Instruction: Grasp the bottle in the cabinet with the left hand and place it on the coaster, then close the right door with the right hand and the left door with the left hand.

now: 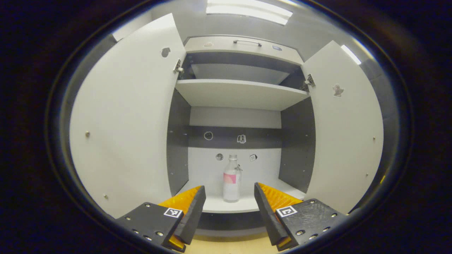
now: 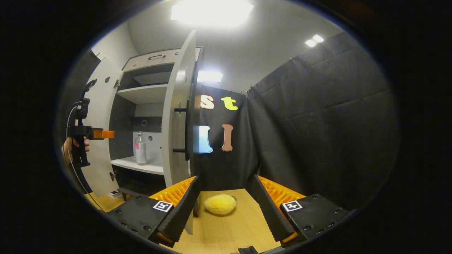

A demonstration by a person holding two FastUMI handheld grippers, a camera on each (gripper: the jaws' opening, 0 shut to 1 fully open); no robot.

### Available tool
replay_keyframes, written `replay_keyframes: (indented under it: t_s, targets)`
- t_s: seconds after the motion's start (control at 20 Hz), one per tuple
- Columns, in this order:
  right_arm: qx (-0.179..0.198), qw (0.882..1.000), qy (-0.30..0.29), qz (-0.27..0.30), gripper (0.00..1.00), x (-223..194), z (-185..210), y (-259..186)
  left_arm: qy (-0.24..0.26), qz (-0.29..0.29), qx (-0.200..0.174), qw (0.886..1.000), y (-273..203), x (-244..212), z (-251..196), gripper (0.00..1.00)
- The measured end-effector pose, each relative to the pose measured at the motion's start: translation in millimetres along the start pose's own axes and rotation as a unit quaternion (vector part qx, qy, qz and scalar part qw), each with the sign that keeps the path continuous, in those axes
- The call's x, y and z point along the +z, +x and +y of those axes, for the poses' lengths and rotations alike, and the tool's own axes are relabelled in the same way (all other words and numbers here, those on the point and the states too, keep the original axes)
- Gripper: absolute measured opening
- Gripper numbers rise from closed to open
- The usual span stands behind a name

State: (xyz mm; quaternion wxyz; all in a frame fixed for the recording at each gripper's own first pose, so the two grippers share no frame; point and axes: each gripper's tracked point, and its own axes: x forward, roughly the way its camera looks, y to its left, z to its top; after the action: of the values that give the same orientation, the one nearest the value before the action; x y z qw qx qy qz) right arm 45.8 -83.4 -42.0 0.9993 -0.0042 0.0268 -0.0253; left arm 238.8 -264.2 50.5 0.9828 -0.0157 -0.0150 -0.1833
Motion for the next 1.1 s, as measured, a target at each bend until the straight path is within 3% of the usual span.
replay_keyframes:
  t_s: [0.25,0.7,1.1]
  targets:
    - [-0.033,0.999,-0.001,0.006,0.96,-4,1,18,-0.005,0.009,-0.03,1.0,67,-17,-7,0.81]
    - [-0.084,0.996,0.004,0.015,0.96,-14,-3,36,0.015,0.039,-0.043,0.998,161,-61,-8,0.81]
    - [-0.109,0.994,0.006,0.023,0.96,-21,-5,37,0.005,0.078,-0.041,0.996,200,-92,1,0.81]
